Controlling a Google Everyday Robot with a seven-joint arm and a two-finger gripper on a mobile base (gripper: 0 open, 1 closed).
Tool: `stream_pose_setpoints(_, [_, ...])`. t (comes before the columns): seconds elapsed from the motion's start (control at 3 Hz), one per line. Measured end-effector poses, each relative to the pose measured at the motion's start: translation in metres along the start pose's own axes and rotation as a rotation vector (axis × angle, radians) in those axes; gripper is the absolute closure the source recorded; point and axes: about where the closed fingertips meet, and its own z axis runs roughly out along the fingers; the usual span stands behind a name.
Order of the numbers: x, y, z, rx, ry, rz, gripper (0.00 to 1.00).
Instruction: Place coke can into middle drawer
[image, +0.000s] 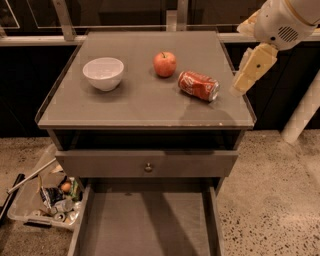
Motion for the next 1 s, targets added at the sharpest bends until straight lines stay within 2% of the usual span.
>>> stream_pose_setpoints(0.33, [-0.010,-0.002,0.018,-0.024,-0.019,-0.021,0.00])
stream_pose_setpoints(1.0, [-0.011,-0.016,0.081,-0.083,-0.034,0.033,0.00])
